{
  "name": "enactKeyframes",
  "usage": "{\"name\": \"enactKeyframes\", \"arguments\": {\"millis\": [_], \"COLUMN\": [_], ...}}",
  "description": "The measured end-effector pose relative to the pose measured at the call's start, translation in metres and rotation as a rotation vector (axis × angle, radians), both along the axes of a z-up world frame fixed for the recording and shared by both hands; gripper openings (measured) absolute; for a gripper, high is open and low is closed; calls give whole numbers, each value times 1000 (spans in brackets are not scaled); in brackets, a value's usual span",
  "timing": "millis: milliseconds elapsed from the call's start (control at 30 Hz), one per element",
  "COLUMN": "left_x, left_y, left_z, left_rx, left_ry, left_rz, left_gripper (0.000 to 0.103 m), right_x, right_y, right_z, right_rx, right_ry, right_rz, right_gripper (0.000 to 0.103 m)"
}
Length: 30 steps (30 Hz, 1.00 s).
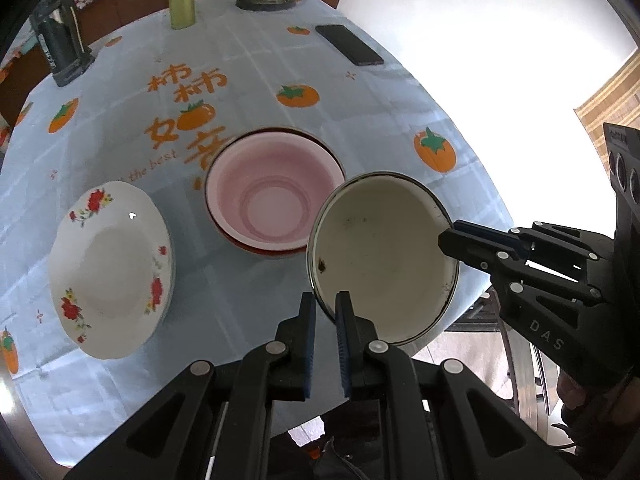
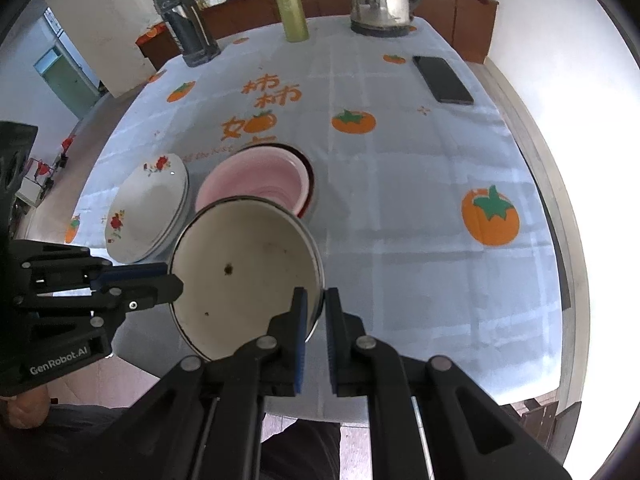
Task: Organize plates and bowls
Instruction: 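Lift the cream enamel bowl with both grippers over the pink bowl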
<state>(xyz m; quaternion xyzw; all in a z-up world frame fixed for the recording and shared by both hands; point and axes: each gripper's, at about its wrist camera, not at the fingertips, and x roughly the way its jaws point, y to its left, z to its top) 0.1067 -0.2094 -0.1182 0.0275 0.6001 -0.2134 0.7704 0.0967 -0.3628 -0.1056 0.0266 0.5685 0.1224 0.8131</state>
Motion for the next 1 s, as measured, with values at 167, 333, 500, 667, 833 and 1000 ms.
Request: {"name": "enactKeyframes", "arguments": {"millis": [167, 333, 500, 667, 833, 1000], "left_x": [6, 9, 15, 19, 26, 32], "left_y": [9, 16, 24, 31, 36, 40], "left_z": [6, 9, 10, 11, 12, 12], "left_rx": [-1, -1, 0, 1, 3, 4], "left_ry": [-14, -22, -27, -29, -34, -36], "left_rz": [21, 37, 52, 65, 73, 81], "left_gripper": [11, 11, 11, 11, 11, 11], "right_x": [7, 14, 21, 27, 34, 40], "right_y": [9, 18, 26, 34, 39, 43], "right_z": [6, 9, 10, 10, 12, 12], "right_rx": [1, 4, 6, 6, 7, 8], "right_ry": [-18, -27, -31, -33, -38, -42], "right_rz": [17, 32, 47, 60, 71, 77], "right_gripper": [9, 9, 9, 9, 9, 9]}}
